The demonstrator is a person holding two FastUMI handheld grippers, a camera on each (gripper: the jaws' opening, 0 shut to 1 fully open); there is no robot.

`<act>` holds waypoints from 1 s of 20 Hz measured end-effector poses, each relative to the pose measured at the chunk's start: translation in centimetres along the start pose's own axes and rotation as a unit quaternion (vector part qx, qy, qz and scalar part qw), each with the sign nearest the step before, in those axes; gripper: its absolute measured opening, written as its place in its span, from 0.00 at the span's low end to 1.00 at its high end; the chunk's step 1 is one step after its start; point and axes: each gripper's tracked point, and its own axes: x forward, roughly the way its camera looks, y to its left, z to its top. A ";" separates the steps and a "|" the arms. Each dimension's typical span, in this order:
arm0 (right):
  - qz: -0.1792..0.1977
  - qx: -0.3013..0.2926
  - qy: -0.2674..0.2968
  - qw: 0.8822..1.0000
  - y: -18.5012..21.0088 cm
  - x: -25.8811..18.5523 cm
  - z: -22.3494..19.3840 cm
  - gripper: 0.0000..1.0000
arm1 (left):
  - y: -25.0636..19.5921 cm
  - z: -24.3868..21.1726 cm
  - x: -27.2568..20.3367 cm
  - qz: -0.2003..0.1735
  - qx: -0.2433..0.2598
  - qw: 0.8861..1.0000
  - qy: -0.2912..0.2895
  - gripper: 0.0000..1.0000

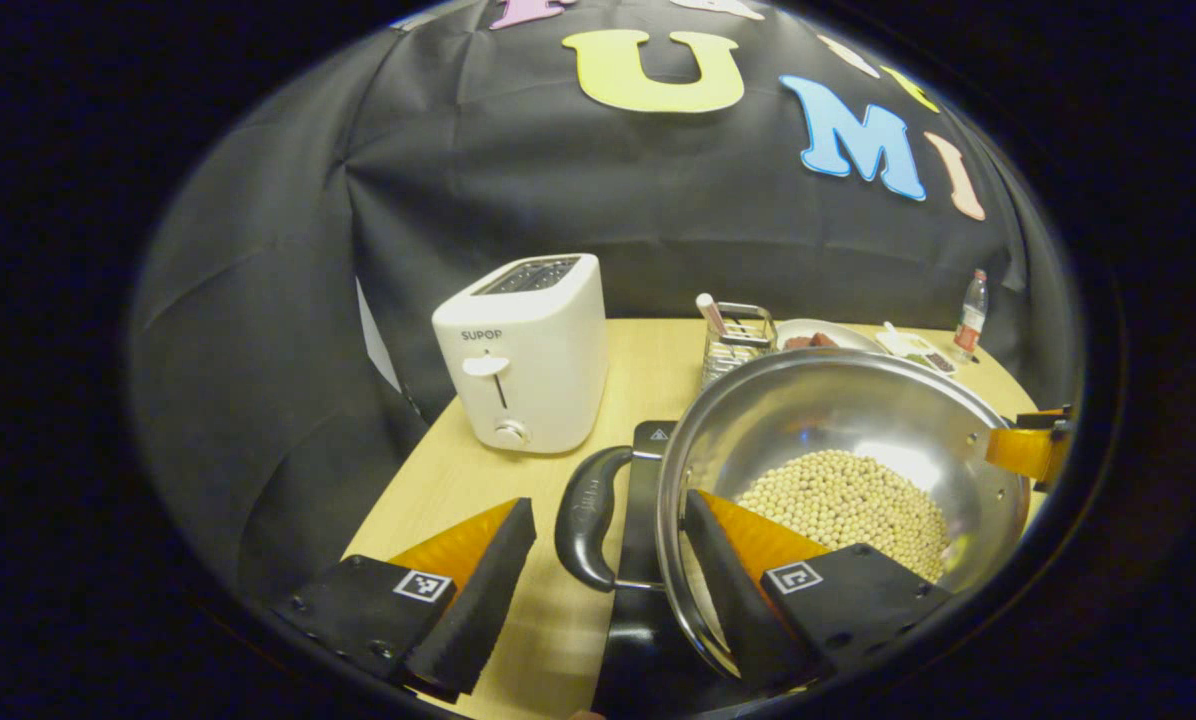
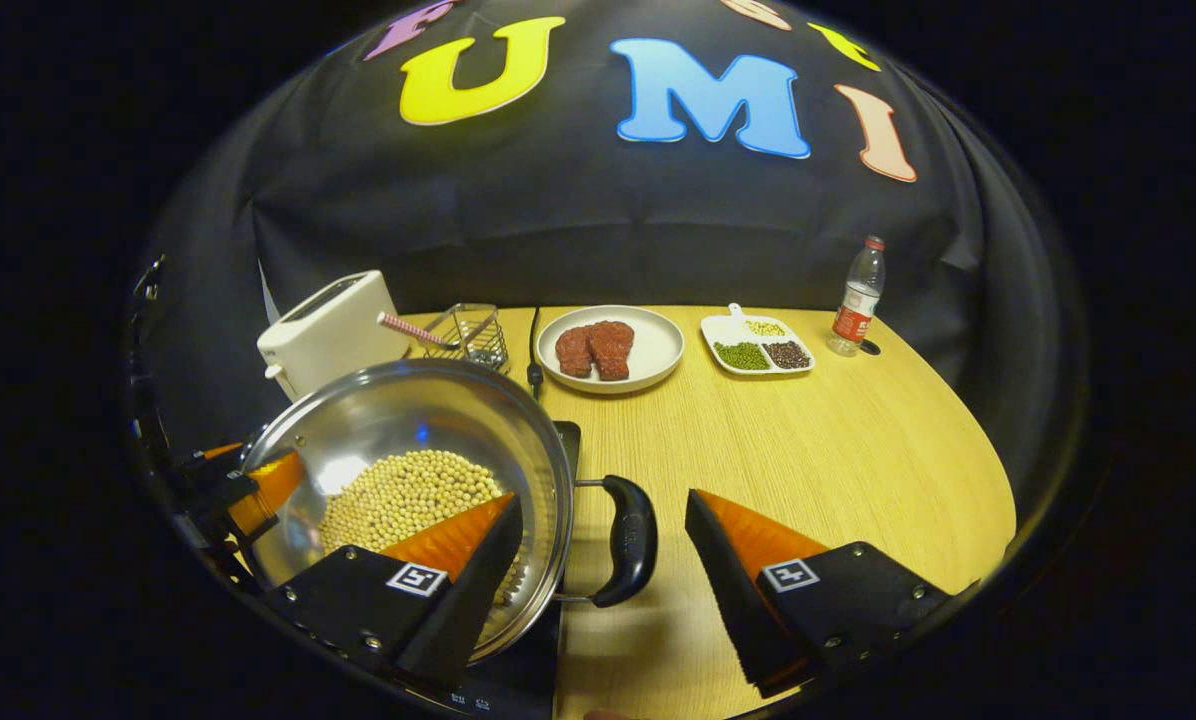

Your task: First push the handle of the pot to place it horizontally, then grasp the pot with both hands and set it on the induction cooktop.

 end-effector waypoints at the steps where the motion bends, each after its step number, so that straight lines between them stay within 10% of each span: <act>1: 0.002 0.002 -0.011 1.000 -0.8 -0.6 0.5 0.98 | 0.2 0.7 -0.4 0.007 -0.004 1.000 -0.014 0.98; 8: -0.017 -0.051 -0.135 0.989 -8.2 -7.4 5.7 0.98 | -2.7 8.4 -6.1 0.025 -0.010 0.991 -0.132 1.00; 20: 0.017 -0.054 -0.270 0.961 -21.5 -23.5 8.7 0.97 | -23.0 15.4 -26.5 -0.016 -0.024 0.962 -0.271 0.98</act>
